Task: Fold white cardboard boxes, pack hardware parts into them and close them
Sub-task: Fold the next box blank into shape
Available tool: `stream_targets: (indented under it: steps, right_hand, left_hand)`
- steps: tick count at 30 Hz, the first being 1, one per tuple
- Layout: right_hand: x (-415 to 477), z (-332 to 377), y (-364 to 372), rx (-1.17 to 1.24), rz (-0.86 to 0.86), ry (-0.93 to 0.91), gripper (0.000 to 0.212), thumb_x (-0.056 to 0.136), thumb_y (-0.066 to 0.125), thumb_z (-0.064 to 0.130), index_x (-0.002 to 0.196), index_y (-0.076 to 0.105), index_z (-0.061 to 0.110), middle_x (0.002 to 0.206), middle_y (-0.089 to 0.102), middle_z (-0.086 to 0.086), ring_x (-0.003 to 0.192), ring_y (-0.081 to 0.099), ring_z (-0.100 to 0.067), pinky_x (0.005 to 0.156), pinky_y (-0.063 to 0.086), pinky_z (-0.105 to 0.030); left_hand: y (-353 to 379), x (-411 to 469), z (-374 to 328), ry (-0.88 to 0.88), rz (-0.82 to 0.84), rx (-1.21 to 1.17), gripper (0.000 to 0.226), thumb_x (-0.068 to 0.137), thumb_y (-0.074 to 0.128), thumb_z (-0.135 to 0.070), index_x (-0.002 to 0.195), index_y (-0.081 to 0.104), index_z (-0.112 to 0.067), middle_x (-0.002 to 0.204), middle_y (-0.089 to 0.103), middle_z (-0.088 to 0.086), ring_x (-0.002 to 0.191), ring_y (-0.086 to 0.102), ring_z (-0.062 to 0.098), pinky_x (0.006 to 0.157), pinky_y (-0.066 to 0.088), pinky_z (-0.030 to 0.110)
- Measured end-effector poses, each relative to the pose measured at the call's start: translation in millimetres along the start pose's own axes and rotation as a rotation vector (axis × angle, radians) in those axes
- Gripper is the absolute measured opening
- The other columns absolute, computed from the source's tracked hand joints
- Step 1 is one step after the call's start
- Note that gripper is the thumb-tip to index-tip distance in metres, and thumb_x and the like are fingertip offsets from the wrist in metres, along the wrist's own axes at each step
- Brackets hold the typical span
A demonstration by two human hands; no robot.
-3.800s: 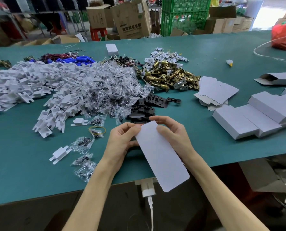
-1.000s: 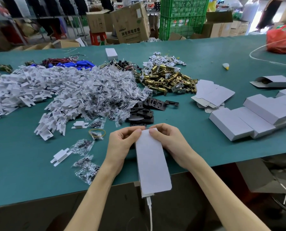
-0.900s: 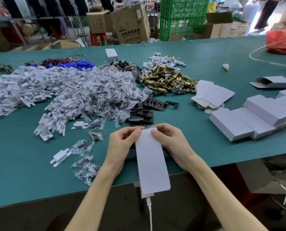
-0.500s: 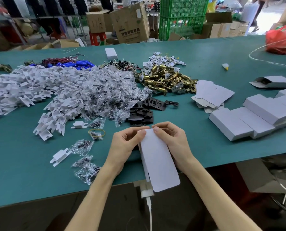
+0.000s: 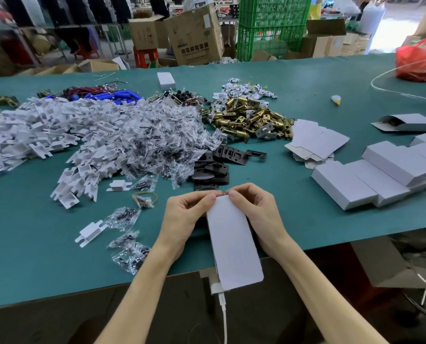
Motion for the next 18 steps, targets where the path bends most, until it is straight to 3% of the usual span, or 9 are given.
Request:
stream_targets:
  steps: [6,9,11,13,15,18]
  right_hand:
    - [-1.3,2.1,-0.2,0.004,-0.002,-0.005,0.010,0.096,0.071,0.023,0.093,0.074,0.013,0.096,0.074,-0.011,0.083,0.065,-0.017,0.074,0.052,-0.035]
    - [-1.5,2.6,0.9,0.039,0.012,0.002,0.016,0.102,0.061,0.024,0.105,0.073,0.015,0.103,0.074,-0.007,0.089,0.068,-0.023,0.075,0.055,-0.039]
    - [-1.0,2.8,1.0,0.105,0.056,0.001,0.024,0.107,0.050,0.012,0.119,0.070,0.017,0.115,0.072,-0.008,0.104,0.069,-0.031,0.084,0.059,-0.044]
    - [-1.3,5.5,2.4,0.119,0.119,-0.029,0.045,0.102,0.043,-0.009,0.127,0.067,0.019,0.123,0.070,-0.005,0.115,0.067,-0.028,0.087,0.057,-0.036]
    - [-2.0,8.2,5.0,0.030,0.180,-0.087,0.058,0.093,0.047,-0.018,0.132,0.065,0.022,0.128,0.069,0.001,0.118,0.066,-0.020,0.088,0.056,-0.029]
    - [-2.2,7.6,6.5,-0.067,0.199,-0.129,0.049,0.092,0.070,0.002,0.133,0.063,0.027,0.129,0.066,0.006,0.113,0.066,-0.016,0.086,0.055,-0.028]
  left_hand:
    - [-0.9,-1.2,0.9,-0.022,-0.007,-0.012,0.017,0.095,0.072,-0.016,0.107,0.081,-0.008,0.103,0.080,0.012,0.088,0.072,0.018,0.072,0.060,0.026]
    - [-2.2,0.2,2.5,-0.027,-0.025,-0.022,0.018,0.097,0.070,-0.022,0.106,0.081,-0.012,0.103,0.079,0.012,0.085,0.072,0.019,0.069,0.059,0.028]
    - [-5.4,1.7,4.1,-0.040,-0.088,-0.056,0.018,0.098,0.069,-0.024,0.104,0.081,-0.013,0.099,0.079,0.011,0.079,0.069,0.018,0.064,0.055,0.026]
    - [-10.2,3.7,6.1,-0.058,-0.176,-0.083,0.017,0.100,0.067,-0.024,0.099,0.081,-0.013,0.091,0.077,0.008,0.073,0.065,0.015,0.060,0.050,0.023]
    - [-14.0,6.6,8.5,-0.055,-0.237,-0.044,0.018,0.101,0.065,-0.022,0.095,0.079,-0.012,0.085,0.077,0.003,0.068,0.064,0.011,0.057,0.048,0.020]
    - [-14.0,7.0,8.3,-0.028,-0.262,0.004,0.018,0.102,0.065,-0.017,0.090,0.078,-0.012,0.081,0.077,0.002,0.070,0.066,0.014,0.057,0.049,0.023]
Point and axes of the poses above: each hand's wrist, its own x-axis towards the middle knuckle, its own y-axis out of the palm, z = x × y, the point moved 4 cm from there along x, towards the middle knuckle
